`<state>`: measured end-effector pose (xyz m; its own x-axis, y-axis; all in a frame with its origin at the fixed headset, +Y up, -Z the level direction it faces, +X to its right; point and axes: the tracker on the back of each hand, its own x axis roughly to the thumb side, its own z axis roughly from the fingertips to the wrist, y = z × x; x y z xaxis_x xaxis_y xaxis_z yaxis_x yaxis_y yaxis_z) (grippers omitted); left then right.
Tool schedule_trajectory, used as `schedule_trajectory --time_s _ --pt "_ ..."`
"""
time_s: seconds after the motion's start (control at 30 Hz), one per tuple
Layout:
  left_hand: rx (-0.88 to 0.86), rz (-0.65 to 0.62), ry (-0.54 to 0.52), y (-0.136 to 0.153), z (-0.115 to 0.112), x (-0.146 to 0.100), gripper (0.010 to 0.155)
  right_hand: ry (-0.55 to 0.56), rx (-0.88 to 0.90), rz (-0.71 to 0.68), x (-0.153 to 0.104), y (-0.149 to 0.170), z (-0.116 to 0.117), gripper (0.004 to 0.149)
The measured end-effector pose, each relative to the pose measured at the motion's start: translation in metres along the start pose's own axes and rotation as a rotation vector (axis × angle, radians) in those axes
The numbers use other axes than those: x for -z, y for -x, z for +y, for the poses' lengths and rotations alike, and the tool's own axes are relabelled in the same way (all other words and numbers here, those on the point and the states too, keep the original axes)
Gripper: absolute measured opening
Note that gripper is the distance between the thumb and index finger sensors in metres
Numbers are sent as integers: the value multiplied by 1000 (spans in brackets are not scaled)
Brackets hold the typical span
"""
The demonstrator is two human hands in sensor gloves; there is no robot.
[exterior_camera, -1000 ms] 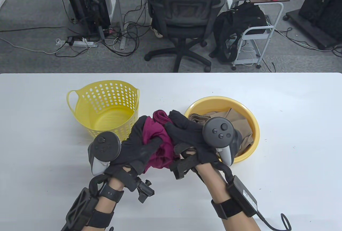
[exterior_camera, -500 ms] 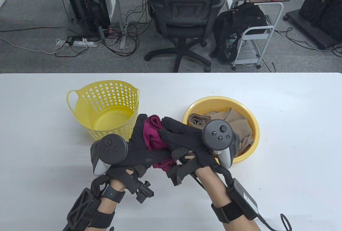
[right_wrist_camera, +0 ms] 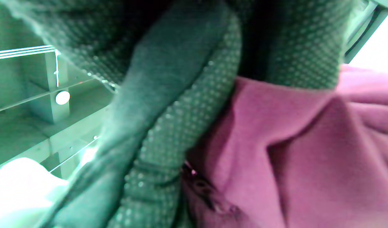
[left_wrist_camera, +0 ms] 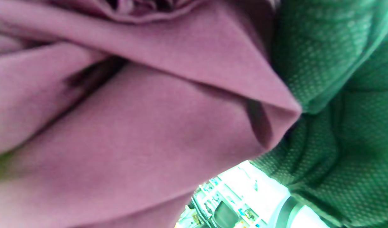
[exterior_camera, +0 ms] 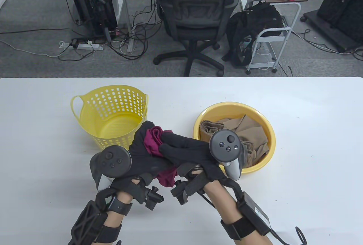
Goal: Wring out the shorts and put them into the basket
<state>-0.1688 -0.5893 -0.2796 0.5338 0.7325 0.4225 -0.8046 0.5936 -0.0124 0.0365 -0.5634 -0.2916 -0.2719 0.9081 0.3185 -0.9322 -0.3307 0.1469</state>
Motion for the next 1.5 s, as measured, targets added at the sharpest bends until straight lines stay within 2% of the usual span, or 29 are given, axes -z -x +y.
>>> schedule_trajectory --time_s 0.3,0.63,0.83,1.1,1.33,1.5 --pt "28 -8 -43 6 5 -4 96 -39 -5 -11 2 3 2 45" --pt "-17 6 -45 16 15 -12 77 -30 -19 -2 1 8 -6 47" --pt "-70 4 -48 22 25 -17 73 -39 4 11 2 16 -18 59" --pt "-229 -42 -51 25 41 -25 72 -112 36 70 5 38 -28 85" --pt "-447 -135 -34 20 53 -22 72 -223 162 156 8 69 -19 97" --pt "-566 -191 4 19 52 -16 72 -328 300 204 9 88 -4 102"
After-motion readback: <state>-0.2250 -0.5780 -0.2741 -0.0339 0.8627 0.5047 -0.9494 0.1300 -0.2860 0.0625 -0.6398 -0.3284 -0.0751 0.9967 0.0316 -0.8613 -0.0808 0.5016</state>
